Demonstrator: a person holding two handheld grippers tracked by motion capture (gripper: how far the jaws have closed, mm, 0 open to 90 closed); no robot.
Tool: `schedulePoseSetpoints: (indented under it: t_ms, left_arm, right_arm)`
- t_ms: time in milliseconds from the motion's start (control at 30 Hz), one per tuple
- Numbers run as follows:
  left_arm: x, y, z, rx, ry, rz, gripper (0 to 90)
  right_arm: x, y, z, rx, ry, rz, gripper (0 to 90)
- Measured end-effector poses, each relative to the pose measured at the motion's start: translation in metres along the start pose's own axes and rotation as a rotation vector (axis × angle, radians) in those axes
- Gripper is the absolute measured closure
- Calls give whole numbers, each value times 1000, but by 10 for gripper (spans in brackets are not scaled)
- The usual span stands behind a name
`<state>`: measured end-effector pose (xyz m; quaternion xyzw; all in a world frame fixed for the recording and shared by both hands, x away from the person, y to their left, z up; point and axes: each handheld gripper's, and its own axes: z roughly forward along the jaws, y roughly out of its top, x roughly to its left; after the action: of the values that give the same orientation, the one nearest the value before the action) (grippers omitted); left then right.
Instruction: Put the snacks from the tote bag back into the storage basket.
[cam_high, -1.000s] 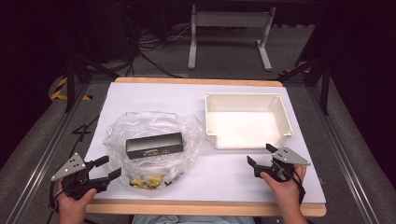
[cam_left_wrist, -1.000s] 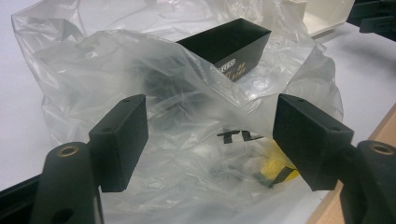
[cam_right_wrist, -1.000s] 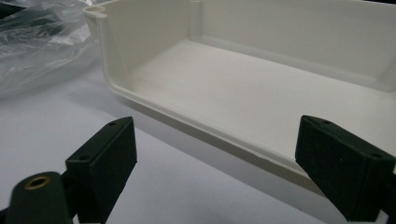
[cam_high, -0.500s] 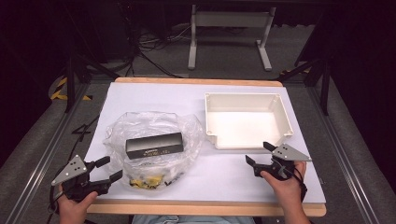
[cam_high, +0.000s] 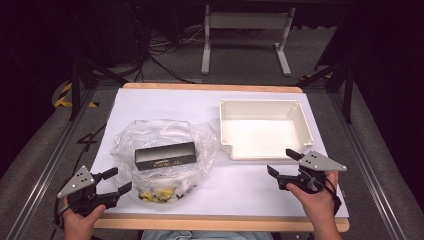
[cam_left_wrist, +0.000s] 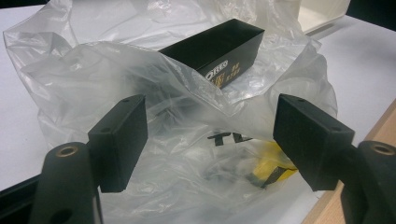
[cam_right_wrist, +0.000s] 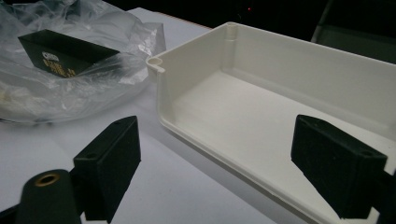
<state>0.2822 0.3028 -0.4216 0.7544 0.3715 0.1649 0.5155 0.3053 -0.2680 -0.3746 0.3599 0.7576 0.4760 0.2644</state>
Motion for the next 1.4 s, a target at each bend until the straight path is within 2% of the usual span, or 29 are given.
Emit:
schedulePoseSetpoints:
  t_ms: [333, 633, 800, 867, 1033, 1100, 1200, 1400]
  left_arm:
    - [-1, 0, -1, -7, 4, 5, 272]
    - [-1, 0, -1, -5, 4, 4, 272]
    - [0, 0, -1, -12, 0, -4, 272]
    - [0, 0, -1, -11, -2, -3, 272]
    - [-1, 0, -1, -8, -2, 2, 272]
    - [-1, 0, -1, -13, -1, -1, 272]
    - [-1, 0, -1, -12, -1, 0, 272]
    - [-1, 0, -2, -10, 0, 0, 272]
  right_arm:
    - [2, 14, -4, -41, 25, -27, 161]
    - [-1, 23, -3, -40, 71, -17, 153]
    - [-2, 34, -3, -18, 87, -48, 153]
    - [-1, 38, -1, -26, 123, -36, 153]
    - [1, 49, 4, -18, 162, -73, 152]
    - [3, 57, 8, -20, 207, -89, 142]
    - [5, 62, 12, -21, 225, -109, 136]
    - [10, 85, 28, 0, 296, -163, 124]
